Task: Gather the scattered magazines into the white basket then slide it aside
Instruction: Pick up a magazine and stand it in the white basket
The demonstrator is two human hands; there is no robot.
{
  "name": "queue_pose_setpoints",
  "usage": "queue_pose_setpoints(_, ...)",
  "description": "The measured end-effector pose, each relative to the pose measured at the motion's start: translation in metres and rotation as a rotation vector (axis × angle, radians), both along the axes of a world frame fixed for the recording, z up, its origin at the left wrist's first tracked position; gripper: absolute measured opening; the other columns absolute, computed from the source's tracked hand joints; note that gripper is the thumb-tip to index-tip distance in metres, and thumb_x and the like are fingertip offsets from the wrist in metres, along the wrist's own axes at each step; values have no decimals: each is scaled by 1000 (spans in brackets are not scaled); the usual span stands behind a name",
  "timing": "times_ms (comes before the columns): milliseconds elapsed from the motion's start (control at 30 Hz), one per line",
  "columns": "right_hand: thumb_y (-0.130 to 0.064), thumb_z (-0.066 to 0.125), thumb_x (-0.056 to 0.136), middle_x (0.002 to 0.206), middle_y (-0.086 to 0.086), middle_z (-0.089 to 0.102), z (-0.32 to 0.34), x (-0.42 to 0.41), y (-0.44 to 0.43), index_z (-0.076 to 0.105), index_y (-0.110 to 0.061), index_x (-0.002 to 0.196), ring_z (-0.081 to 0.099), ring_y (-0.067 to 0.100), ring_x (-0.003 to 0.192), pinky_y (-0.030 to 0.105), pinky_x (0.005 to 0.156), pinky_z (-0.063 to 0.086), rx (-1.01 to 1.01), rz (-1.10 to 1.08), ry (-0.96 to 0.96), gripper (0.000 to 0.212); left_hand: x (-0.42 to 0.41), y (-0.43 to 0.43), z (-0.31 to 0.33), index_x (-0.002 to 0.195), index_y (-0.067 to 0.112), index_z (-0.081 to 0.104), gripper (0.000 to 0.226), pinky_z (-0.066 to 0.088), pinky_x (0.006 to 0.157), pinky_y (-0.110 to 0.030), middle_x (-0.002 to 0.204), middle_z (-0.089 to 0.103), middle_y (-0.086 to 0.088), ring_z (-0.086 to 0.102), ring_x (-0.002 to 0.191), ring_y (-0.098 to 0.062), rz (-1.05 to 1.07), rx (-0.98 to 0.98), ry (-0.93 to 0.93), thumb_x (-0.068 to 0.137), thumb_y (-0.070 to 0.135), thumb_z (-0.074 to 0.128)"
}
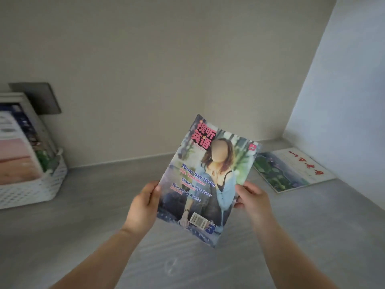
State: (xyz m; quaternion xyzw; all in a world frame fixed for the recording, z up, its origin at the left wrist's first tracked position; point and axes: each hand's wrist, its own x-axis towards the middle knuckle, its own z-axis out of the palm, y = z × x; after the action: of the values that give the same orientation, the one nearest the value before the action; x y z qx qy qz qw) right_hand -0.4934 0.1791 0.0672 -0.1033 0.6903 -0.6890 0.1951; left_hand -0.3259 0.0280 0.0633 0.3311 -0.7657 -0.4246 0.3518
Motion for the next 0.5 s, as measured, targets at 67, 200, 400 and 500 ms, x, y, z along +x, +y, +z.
queue_pose_setpoints(67,1,56,82,40,-10,59,8,30,-40,63,-15,73,53,0,35,13,37,46,-32,38,25,19,34,-34,1,106,10,59,23,30,54,-19,78,60,-3,52,73,-21,53,7,-7,91,7,42)
queue_pose_setpoints(200,1,56,82,51,-3,60,20,90,-118,60,-16,80,49,-2,32,11,34,43,-82,105,67,18,106,-100,5,89,24,59,23,36,44,-8,55,61,8,52,47,1,51,64,-83,87,5,44)
queue_pose_setpoints(400,-2,59,81,65,-3,61,31,173,-221,66,-14,85,53,3,49,11,44,42,-90,282,172,15,196,-173,14,90,6,58,19,43,56,-36,70,57,-12,49,53,-24,144,248,-42,84,-7,47)
queue_pose_setpoints(500,2,59,79,54,0,58,41,201,-262,69,-2,79,45,1,44,10,41,36,-119,327,217,11,229,-204,22,97,3,61,20,52,64,-29,76,64,-11,59,59,-18,246,100,-52,83,-4,49)
